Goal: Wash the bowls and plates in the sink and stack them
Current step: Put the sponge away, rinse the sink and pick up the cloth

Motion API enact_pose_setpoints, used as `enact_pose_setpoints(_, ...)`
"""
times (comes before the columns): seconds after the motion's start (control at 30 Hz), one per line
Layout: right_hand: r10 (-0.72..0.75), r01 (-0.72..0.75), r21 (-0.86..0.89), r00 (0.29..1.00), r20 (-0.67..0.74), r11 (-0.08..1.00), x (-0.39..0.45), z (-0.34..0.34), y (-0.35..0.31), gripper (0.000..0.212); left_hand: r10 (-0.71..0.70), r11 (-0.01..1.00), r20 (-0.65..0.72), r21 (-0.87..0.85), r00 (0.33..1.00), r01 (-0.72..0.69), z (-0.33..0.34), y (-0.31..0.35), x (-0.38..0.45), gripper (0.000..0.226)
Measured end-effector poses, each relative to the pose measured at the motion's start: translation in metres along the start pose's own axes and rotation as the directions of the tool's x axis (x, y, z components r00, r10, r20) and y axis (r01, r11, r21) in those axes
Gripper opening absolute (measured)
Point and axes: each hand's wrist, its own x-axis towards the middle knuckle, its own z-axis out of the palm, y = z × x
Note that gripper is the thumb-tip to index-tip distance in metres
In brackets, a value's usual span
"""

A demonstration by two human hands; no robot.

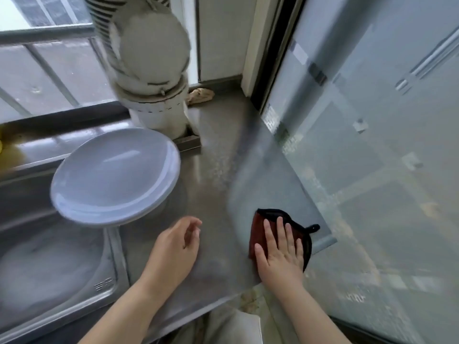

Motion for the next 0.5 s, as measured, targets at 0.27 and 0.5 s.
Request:
enact_pose_setpoints(0.27, -0.295, 0.295, 0.023, 0.955, 0.028, 0.955, -0.025, 0.043, -0.141, 0.077, -0.223, 0.972, -0.098, -0.099, 0.97, 0.214, -0.079, -0.067, -0.047, 0.02)
enact_pose_setpoints(0.5, -0.489, 0.49, 0.034, 0.858, 0.156, 0.871, -0.032, 0.055, -0.226, 0.061, -0.298, 0.955, -0.214, -0.058, 0.93, 0.292, -0.122, -0.109, -0.069, 0.017)
